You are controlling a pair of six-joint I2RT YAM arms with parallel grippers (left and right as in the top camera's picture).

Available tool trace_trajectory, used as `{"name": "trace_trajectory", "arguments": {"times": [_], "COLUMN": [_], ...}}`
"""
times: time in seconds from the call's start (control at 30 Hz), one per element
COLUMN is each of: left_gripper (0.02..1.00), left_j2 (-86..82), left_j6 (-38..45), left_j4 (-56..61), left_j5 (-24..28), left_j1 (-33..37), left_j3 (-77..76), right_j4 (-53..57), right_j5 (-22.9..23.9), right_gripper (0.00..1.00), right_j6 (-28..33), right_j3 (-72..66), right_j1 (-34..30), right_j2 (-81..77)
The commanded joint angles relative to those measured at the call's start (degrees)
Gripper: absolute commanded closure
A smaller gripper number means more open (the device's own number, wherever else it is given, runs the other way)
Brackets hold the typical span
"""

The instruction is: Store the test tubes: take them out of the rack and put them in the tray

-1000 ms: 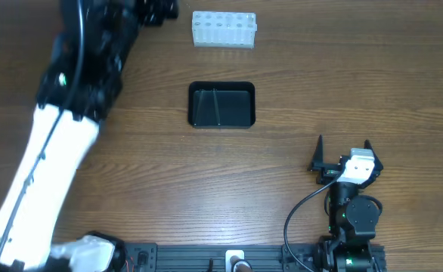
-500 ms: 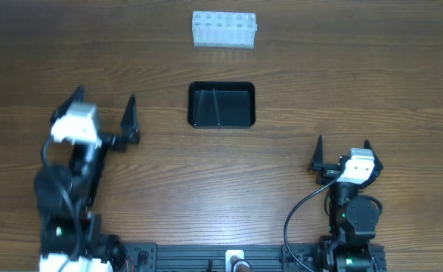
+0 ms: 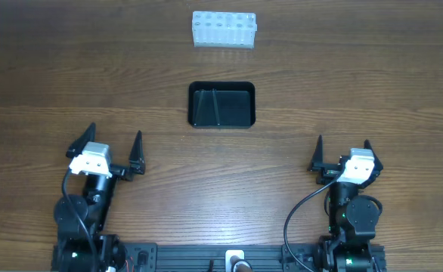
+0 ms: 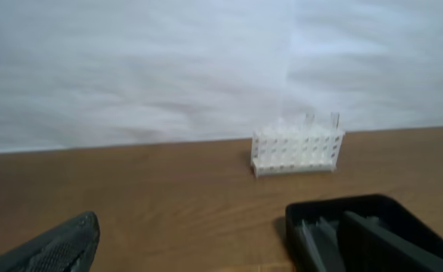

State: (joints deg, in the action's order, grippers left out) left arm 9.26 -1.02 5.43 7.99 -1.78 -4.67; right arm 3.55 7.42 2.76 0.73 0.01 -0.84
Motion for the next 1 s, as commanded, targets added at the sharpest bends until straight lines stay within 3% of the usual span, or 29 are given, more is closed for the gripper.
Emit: {"name": "trace_trajectory", "arguments": {"times": [0.03, 0.43, 1.0], "left_gripper": [0.018, 0.018, 0.018], "left_j2": [-2.47, -9.07, -9.03], "left_j6": [1.05, 1.05, 1.01], "left_j4": [-1.4, -9.03, -9.09], "left_j5": [1.22, 1.2, 1.18], "left_j1": [0.44, 0.68, 0.68], "left_j3": [1.16, 4.33, 4.33], "right_j4": [0.09, 0.09, 0.09], "right_j5": [-0.11, -0.11, -0.11], "right_gripper": [0.007, 0.007, 0.007], "right_j6": [-0.57, -0.57, -0.57], "right_j3": [-0.44, -0.44, -0.44], "right_j1": [-0.26, -0.26, -0.26], "right_j2": [0.46, 0.46, 0.46]}}
